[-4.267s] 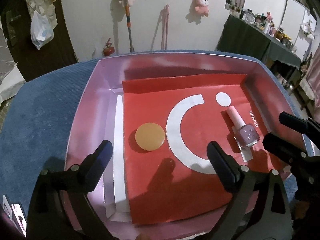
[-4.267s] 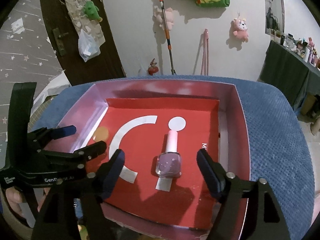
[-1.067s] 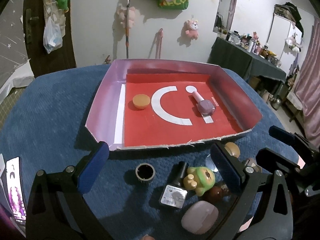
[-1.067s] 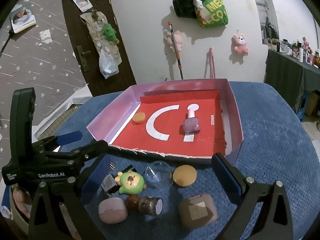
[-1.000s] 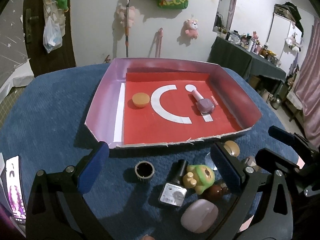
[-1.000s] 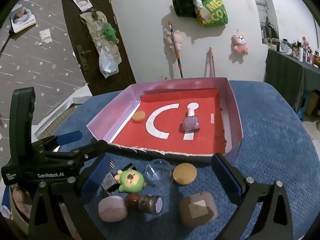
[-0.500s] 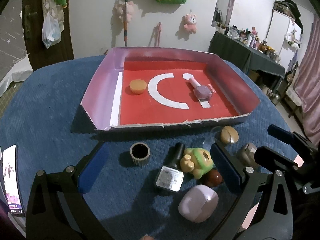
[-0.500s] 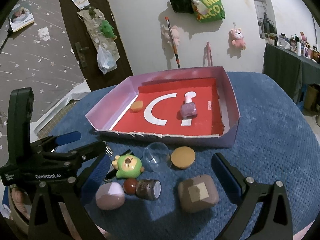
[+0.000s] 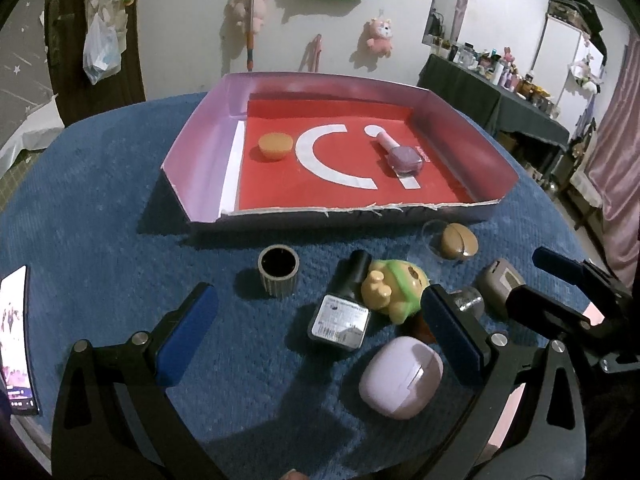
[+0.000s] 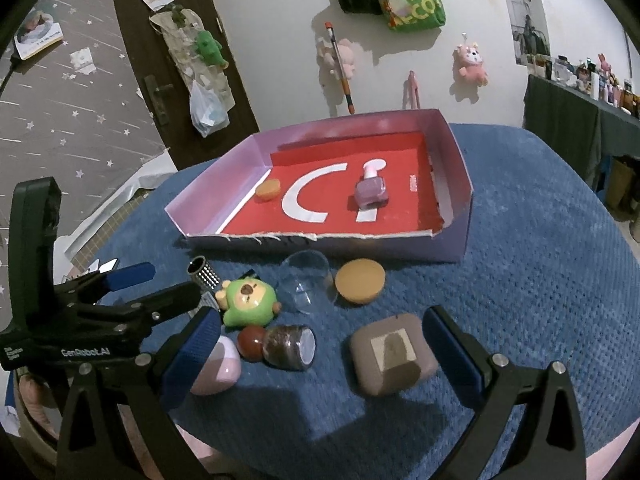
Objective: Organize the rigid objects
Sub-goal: 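Withdraw both tools from the box back toward the remaining items, then grasp brown square compact with right tool while left tool grasps earbud case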
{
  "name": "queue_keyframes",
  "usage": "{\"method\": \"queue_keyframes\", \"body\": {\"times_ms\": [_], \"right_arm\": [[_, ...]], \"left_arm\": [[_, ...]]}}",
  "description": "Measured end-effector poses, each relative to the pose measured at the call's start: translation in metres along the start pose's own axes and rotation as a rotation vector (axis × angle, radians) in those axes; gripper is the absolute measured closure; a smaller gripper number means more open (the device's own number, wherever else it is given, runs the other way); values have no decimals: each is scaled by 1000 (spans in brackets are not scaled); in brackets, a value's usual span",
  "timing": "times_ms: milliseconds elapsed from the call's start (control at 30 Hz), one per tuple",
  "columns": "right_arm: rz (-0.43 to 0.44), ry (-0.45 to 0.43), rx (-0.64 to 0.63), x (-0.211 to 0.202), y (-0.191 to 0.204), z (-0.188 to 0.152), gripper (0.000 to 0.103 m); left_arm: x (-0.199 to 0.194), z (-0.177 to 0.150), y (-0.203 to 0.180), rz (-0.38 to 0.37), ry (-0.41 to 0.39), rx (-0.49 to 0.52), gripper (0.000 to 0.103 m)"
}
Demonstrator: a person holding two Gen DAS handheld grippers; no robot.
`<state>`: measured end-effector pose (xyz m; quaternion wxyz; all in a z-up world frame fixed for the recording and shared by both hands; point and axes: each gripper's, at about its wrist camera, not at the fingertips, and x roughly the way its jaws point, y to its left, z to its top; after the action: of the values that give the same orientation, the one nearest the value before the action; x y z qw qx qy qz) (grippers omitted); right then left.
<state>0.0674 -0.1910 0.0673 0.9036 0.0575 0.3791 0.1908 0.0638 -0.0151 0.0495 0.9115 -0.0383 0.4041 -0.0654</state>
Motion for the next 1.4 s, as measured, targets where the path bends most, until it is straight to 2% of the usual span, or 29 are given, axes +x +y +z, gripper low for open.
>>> {"method": "queue_keyframes", "body": {"times_ms": [633,833,933,1133,1267,1400], "right_arm": [[-49,43,9,10,-10,-21,0],[-102,36,0,15,-18,-30,0],[-156,14,-22,17,-20,-35,0],[-221,-23,-68,22,-25,-43,9],[-233,-69,-84,24,-27,-46,11],[-254,-109,-102,27,-26,-47,19]], "left_arm": [[1,-29,-9,-51,49,18,0],[5,-39,-16,-40,64,34,0],[6,-45,-18,-56,66,27,0],[6,-53,-20,-66,58,24,0],[6,-59,-28,-40,37,65,0],[8,-61,-35,-21,12,99,2]]}}
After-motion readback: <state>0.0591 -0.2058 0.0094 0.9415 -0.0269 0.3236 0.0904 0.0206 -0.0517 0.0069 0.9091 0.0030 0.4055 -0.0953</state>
